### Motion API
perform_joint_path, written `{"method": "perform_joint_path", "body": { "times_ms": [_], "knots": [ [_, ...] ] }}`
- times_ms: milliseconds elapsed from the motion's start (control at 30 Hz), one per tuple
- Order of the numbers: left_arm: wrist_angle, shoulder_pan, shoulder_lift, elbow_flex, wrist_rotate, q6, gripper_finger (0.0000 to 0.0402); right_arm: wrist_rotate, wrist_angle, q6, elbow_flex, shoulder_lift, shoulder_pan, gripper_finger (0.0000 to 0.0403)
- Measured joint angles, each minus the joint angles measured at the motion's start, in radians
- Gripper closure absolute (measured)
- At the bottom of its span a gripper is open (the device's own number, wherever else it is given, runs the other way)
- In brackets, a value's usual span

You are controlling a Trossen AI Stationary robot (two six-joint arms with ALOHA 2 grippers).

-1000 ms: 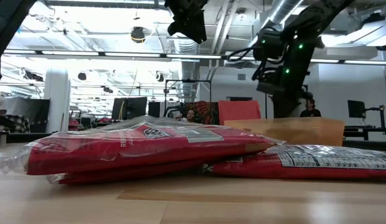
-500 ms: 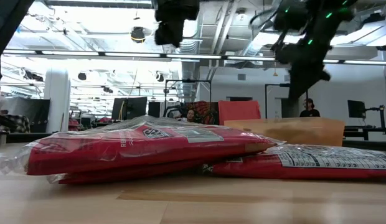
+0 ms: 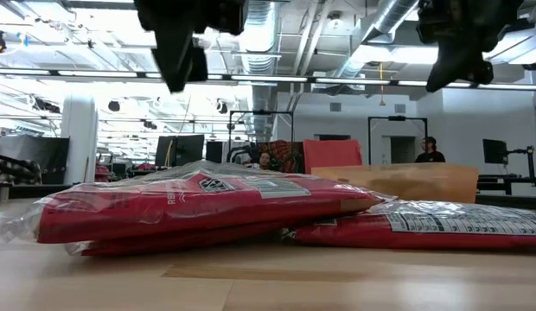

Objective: Sort popcorn bags into baskets
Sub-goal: Put the popcorn bag into the orange transparent bin

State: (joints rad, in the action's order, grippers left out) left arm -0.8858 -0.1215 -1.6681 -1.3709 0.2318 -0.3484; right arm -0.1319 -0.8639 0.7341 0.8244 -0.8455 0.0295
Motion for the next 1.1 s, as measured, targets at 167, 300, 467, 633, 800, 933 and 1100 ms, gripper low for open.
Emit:
{"method": "perform_joint_path", "body": {
  "times_ms": [167, 300, 467, 633, 800, 933, 1100],
  "knots": [
    [0.208, -0.050, 0.002, 0.108, -0.038, -0.104, 0.0186, -0.002, -0.008, -0.013, -0.001, -0.019, -0.046, 0.0366],
    [0.354, -0.102, -0.019, 0.183, -0.113, -0.188, 0.0142, -0.003, -0.017, -0.036, -0.001, -0.026, -0.065, 0.0370],
    [0.511, -0.157, -0.052, 0.270, -0.143, -0.257, 0.0120, -0.004, -0.021, -0.051, 0.000, -0.023, -0.069, 0.0375],
    [0.575, -0.199, -0.107, 0.282, -0.148, -0.303, 0.0119, -0.004, -0.024, -0.051, 0.000, -0.027, -0.069, 0.0377],
    [0.691, -0.248, -0.180, 0.283, -0.147, -0.359, 0.0120, -0.003, -0.014, -0.046, 0.001, -0.037, -0.073, 0.0371],
    [0.759, -0.268, -0.248, 0.279, -0.143, -0.449, 0.0143, -0.001, -0.016, -0.051, 0.000, -0.038, -0.079, 0.0367],
    [0.753, -0.265, -0.276, 0.277, -0.144, -0.506, 0.0216, -0.001, -0.018, -0.052, 0.000, -0.038, -0.082, 0.0373]
  ]
}}
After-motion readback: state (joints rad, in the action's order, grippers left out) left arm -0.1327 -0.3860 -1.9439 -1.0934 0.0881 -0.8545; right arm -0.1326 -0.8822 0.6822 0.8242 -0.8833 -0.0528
